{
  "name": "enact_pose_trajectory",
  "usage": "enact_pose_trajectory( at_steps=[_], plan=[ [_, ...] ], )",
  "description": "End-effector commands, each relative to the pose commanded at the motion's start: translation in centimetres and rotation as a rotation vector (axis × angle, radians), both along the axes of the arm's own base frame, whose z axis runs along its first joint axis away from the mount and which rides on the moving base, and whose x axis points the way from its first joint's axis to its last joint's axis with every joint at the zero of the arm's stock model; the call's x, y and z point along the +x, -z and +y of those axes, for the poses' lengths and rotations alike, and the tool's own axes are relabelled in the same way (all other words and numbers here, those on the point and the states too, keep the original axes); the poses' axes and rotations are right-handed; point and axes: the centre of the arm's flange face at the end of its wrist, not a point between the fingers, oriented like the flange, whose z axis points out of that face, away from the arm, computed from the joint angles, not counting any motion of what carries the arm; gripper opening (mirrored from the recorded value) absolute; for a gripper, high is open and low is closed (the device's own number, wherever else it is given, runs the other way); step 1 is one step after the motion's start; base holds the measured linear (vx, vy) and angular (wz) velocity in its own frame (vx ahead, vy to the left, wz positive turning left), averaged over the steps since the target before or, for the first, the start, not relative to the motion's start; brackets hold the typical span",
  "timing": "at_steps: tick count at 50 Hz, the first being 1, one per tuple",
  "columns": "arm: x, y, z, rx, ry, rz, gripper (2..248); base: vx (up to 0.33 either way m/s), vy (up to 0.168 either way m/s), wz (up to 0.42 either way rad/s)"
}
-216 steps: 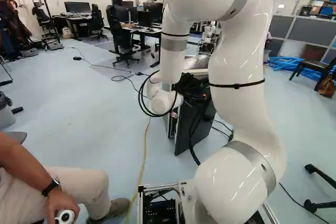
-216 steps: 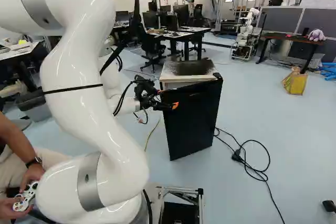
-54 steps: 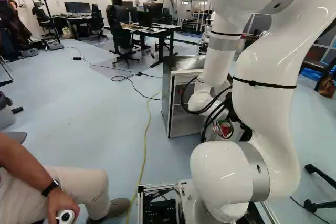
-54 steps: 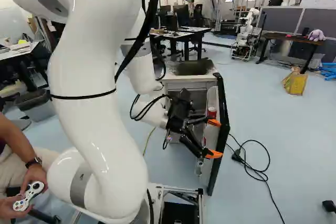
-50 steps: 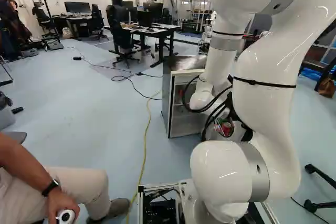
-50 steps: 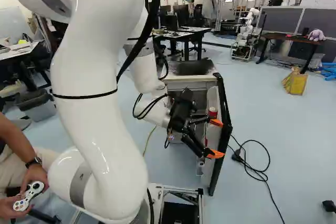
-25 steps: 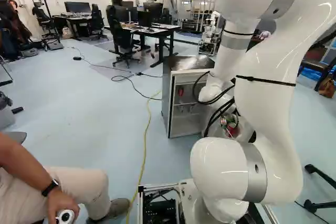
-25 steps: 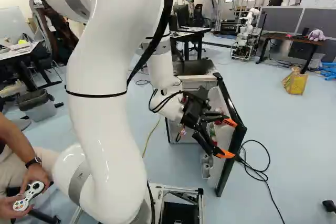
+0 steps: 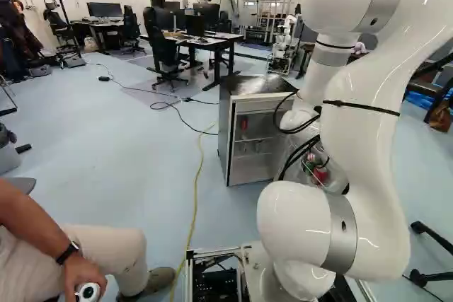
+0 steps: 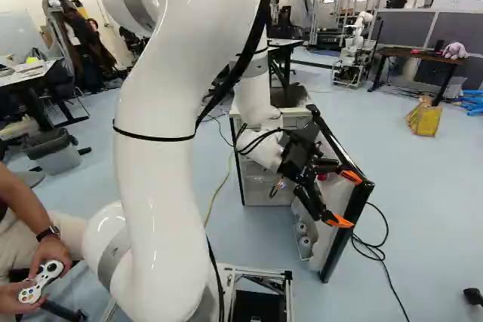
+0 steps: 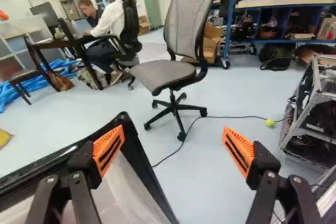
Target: Grab a drink from the fridge
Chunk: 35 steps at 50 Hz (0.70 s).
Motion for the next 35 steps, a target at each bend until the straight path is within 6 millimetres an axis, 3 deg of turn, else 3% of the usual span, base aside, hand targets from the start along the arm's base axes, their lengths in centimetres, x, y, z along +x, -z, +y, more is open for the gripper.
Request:
enact_pose_trajectory(
  at_steps=[15, 35],
  plan=[
    [0.7, 0.0, -2.4, -0.012, 0.046, -0.023, 247, 0.0, 0.0, 0.0],
    [-0.3, -0.1, -1.4, -0.011, -0.044, 0.005, 247, 0.0, 0.0, 0.0]
  ],
)
